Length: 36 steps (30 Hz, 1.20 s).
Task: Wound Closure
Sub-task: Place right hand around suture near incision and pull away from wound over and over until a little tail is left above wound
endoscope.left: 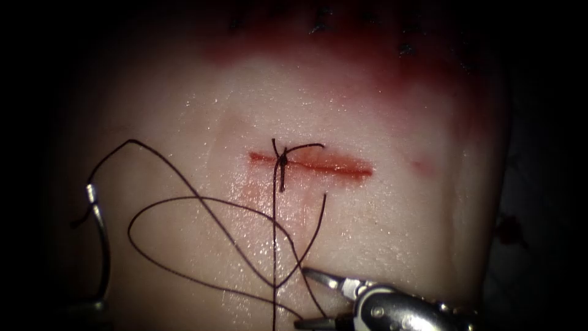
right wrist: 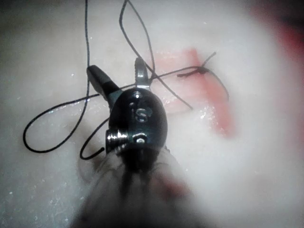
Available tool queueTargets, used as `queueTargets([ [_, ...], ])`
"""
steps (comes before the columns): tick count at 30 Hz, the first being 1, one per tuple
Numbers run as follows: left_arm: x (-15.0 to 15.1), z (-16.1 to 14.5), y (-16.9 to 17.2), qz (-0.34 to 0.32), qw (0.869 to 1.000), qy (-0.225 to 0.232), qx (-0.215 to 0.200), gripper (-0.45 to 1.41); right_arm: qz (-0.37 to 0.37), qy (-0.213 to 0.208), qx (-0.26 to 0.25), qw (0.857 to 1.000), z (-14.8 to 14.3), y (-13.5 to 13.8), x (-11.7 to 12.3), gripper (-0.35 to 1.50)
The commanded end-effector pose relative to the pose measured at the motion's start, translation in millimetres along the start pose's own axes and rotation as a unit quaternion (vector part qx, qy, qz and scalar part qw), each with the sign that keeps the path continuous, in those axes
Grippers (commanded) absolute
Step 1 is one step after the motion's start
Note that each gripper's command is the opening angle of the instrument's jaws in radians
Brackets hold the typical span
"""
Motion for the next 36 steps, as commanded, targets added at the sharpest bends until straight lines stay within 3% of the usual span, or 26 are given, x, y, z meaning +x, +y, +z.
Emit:
queueTargets([
  [1,-0.6,0.2,-0.5,0.005,1.0,-0.004,0.008,-0.35,-0.013,-0.002,-0.009,1.0,-0.3,1.5,-0.2,1.38],
  [6,-1.5,-1.0,-1.6,0.017,0.999,-0.018,0.034,-0.35,-0.041,-0.008,-0.024,0.999,-1.4,4.7,-0.9,1.35],
  [12,-2.7,0.1,-1.4,0.019,0.999,-0.012,0.034,-0.35,-0.102,-0.06,-0.018,0.993,0.6,6.7,-4.9,1.33],
  [20,-3.0,0.7,-1.9,0.017,0.999,-0.009,0.031,-0.35,-0.122,-0.1,-0.01,0.987,3.1,7.7,-9.8,1.28],
  [28,-3.0,1.1,-1.9,0.017,0.999,-0.007,0.031,-0.35,-0.135,-0.108,-0.015,0.985,4.9,8.6,-10.3,1.21],
  [30,-3.2,1.7,-1.8,0.017,0.999,-0.004,0.03,-0.35,-0.14,-0.11,-0.013,0.984,5.5,8.5,-10.2,1.05],
  [31,-3.2,1.8,-1.7,0.017,0.999,-0.003,0.03,-0.35,-0.142,-0.109,-0.011,0.984,5.7,8.5,-10.2,0.88],
  [33,-3.3,2.1,-1.5,0.018,0.999,0.0,0.028,-0.35,-0.147,-0.107,0.014,0.983,5.8,8.5,-10.1,-0.13],
  [34,-3.4,2.2,-1.5,0.018,0.999,0.0,0.028,-0.35,-0.149,-0.111,0.026,0.982,5.8,8.6,-10.1,-0.35],
  [36,-3.4,2.2,-1.5,0.015,0.999,0.0,0.028,-0.35,-0.152,-0.125,0.043,0.979,5.6,8.8,-10.3,-0.35],
])
